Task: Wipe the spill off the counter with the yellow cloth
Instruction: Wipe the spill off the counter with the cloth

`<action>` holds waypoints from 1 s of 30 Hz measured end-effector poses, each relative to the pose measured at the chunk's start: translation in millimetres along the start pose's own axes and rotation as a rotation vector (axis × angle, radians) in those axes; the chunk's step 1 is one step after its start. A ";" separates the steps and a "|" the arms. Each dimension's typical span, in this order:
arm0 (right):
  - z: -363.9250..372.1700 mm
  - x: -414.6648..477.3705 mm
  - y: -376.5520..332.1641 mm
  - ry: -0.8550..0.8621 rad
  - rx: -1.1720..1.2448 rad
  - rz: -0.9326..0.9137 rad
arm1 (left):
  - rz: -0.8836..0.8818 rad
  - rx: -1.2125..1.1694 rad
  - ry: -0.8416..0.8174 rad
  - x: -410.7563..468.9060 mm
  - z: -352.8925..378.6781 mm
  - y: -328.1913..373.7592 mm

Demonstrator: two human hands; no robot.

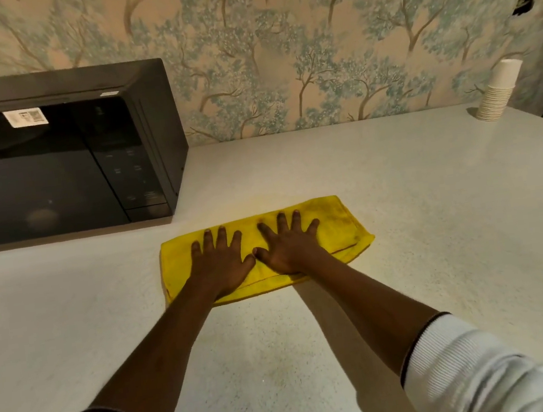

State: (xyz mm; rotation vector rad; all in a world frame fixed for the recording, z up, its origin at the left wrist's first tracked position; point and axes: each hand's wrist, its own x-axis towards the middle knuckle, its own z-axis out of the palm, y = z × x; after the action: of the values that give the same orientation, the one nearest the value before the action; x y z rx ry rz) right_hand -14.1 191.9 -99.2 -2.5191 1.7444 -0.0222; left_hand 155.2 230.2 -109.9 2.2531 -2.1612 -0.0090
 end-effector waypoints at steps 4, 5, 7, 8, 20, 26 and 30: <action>2.9 -23.7 -4.8 0.013 -0.003 -0.021 | -0.005 -0.001 -0.040 -27.1 -2.4 1.0; 4.2 -32.3 -5.1 0.018 -0.011 -0.031 | 0.001 0.004 -0.045 -35.9 -1.9 2.6; 9.1 -48.3 -3.5 0.032 -0.010 -0.036 | 0.009 0.003 -0.049 -50.3 1.2 6.7; 10.3 -55.3 -2.4 0.039 -0.013 -0.033 | 0.012 0.005 -0.053 -55.0 1.8 8.9; 41.7 -160.9 30.3 -0.024 -0.023 -0.017 | 0.067 -0.031 -0.121 -137.6 37.9 68.2; 15.8 -150.2 50.2 0.028 -0.034 -0.046 | 0.028 -0.029 0.004 -130.3 17.3 89.2; 0.2 -139.5 48.8 0.040 -0.029 -0.056 | 0.012 -0.020 0.022 -120.2 3.0 88.5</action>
State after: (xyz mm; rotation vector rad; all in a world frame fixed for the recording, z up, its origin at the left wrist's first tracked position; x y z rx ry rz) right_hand -108.9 305.3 -98.4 -2.6048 1.7001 -0.0515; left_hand 61.6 346.6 -112.4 2.2185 -2.1537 -0.0060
